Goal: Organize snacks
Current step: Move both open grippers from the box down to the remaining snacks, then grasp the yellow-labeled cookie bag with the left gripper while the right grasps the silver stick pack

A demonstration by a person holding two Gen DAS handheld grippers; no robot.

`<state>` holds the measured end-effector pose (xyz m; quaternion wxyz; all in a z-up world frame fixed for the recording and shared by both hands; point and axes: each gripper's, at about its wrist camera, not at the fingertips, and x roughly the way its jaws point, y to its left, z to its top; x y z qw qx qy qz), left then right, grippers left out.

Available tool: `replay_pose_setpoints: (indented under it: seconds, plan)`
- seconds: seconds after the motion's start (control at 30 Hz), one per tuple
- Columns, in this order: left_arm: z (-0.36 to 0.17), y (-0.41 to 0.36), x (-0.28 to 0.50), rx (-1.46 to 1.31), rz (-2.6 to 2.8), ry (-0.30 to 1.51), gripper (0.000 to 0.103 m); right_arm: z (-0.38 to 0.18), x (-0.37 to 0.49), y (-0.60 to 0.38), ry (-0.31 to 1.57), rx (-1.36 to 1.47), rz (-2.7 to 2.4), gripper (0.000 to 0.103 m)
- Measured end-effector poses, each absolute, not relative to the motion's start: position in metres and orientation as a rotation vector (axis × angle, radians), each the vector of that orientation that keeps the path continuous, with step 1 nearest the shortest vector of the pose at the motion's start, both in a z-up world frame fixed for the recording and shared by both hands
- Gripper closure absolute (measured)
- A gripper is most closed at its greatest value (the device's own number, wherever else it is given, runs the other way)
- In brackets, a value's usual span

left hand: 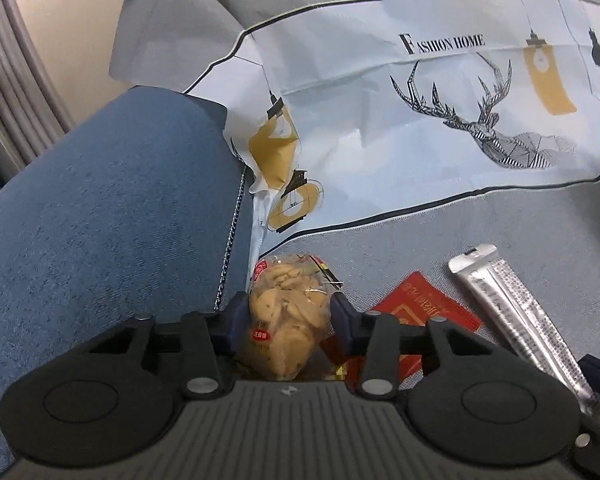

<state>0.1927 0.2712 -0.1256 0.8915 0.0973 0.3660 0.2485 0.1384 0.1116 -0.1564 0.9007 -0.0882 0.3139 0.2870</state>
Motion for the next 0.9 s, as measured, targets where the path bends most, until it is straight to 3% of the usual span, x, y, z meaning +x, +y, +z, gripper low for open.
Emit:
replay_pose_setpoints:
  seconds: [0.07,0.53,0.9]
  plan:
    - [-0.12,0.272,0.19,0.179,0.515,0.75,0.064,-0.155,0.139,0.109,0.653,-0.18,0.59,0.075]
    - [-0.06,0.237,0.118,0.015,0.444,0.669,0.066,-0.123,0.091,0.062,0.727,-0.143,0.633,0.076]
    - [-0.069,0.23,0.059,-0.298,0.331,0.863,0.066,-0.118,0.026,0.013,0.857,-0.138,0.669,0.076]
